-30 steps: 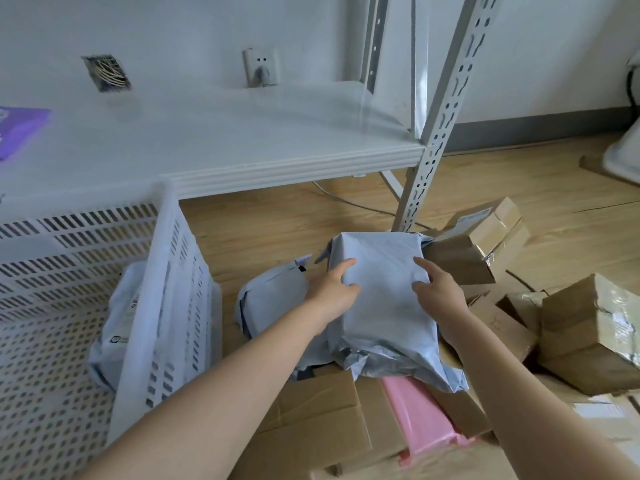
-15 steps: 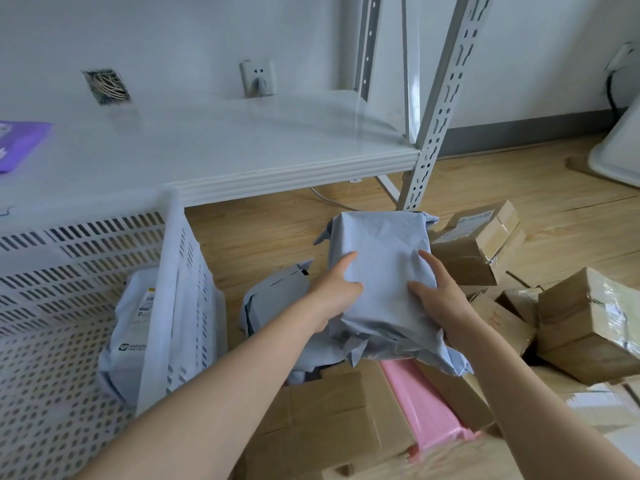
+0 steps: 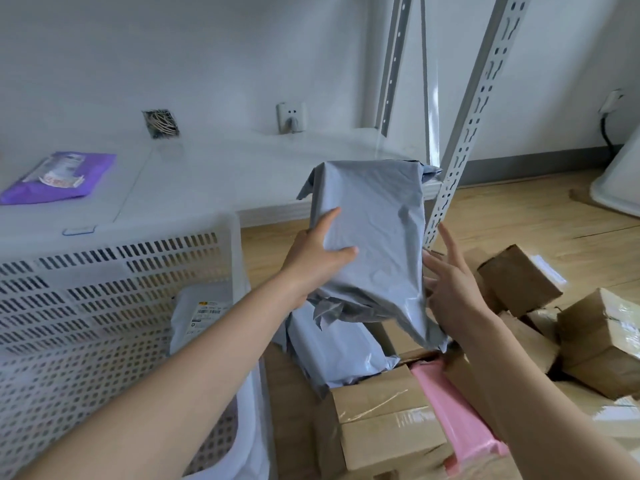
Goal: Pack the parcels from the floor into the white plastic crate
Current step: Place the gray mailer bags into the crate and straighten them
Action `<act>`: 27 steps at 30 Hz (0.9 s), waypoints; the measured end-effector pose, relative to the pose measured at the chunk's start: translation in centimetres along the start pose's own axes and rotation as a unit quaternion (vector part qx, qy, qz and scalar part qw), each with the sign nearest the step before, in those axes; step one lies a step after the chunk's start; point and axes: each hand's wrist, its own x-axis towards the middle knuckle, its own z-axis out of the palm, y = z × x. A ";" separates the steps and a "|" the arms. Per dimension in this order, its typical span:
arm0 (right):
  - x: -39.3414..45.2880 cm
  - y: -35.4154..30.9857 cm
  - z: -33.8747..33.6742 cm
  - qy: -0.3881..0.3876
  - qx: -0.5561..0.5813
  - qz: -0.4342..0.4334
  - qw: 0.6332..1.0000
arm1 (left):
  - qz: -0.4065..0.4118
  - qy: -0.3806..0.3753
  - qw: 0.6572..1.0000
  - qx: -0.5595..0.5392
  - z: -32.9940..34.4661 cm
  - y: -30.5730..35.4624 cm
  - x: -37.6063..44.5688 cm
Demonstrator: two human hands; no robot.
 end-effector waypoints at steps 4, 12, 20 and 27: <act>-0.1 -0.3 2.9 -0.091 0.027 -0.020 0.995 | 0.027 0.040 0.999 0.009 -3.8 0.2 -1.0; -0.2 -0.3 9.4 -0.161 -0.033 0.050 0.985 | 0.047 0.074 0.996 -0.002 -11.3 0.2 -3.2; -1.1 -0.6 16.2 -0.138 -0.072 0.007 0.988 | 0.048 0.134 0.967 0.212 -15.3 0.5 -5.6; -2.0 -0.1 20.8 -0.177 0.040 0.006 0.983 | -0.016 0.101 0.970 0.221 -17.5 2.0 -6.8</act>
